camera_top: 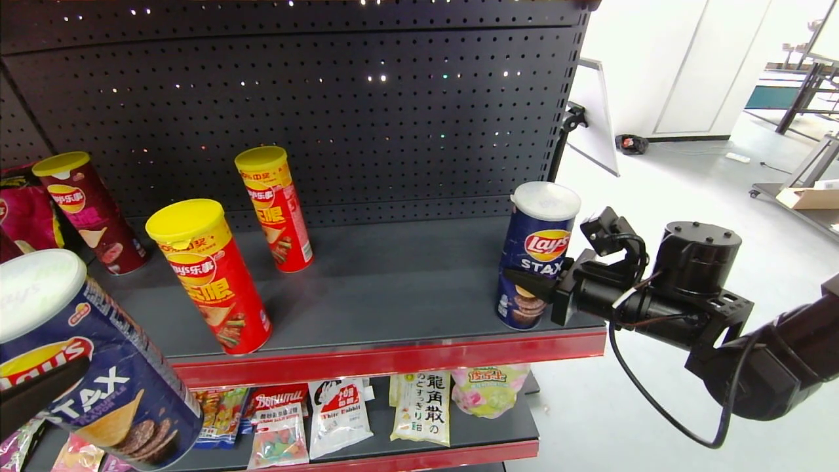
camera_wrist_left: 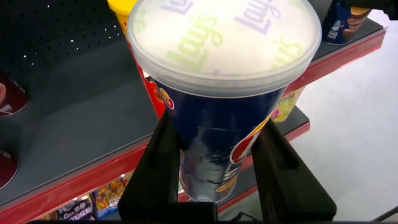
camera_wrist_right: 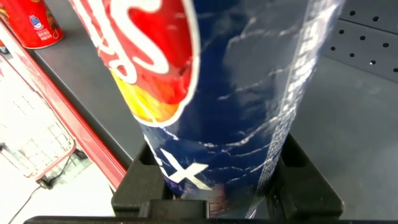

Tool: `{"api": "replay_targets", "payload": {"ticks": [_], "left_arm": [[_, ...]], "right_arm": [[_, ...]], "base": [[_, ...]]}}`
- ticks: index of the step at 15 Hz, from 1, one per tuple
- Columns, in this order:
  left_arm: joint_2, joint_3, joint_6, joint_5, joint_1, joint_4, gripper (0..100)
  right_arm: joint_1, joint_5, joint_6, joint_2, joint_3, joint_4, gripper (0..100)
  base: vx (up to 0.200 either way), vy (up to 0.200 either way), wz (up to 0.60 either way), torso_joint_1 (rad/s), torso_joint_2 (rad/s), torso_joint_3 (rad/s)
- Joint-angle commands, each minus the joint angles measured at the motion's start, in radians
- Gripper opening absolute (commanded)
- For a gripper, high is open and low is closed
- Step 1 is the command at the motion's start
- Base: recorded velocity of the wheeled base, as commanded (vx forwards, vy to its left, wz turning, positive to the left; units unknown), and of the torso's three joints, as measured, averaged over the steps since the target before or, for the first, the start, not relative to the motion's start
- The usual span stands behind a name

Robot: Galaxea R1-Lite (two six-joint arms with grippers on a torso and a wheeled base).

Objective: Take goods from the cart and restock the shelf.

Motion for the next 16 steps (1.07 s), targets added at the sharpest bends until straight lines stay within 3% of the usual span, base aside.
{"api": "replay_targets", "payload": {"ticks": [1,2,3,10,16], "left_arm": [[-0.001,0.0,0.0,0.0,0.0,0.0,0],[-0.002,0.0,0.0,0.0,0.0,0.0,0],[-0.001,0.0,0.0,0.0,0.0,0.0,0],[-0.001,0.0,0.0,0.0,0.0,0.0,0],[0.002,0.0,0.0,-0.002,0.0,0.0,0]], "right_arm": [[0.002,0.001,-0.001,0.002,0.001,0.002,0],[0.002,0.002,-0.001,0.002,0.001,0.002,0],[0.006,0.001,0.0,0.002,0.001,0.002,100],[0.006,0.001,0.0,-0.005,0.01,0.002,100],[-0.003,0.001,0.004,-0.079,0.107,-0.001,100]], "base": [[0.0,0.0,0.0,0.0,0.0,0.0],[0.0,0.0,0.0,0.0,0.0,0.0],[0.0,0.0,0.0,0.0,0.0,0.0],[0.0,0.0,0.0,0.0,0.0,0.0],[0.0,0.0,0.0,0.0,0.0,0.0]]}}
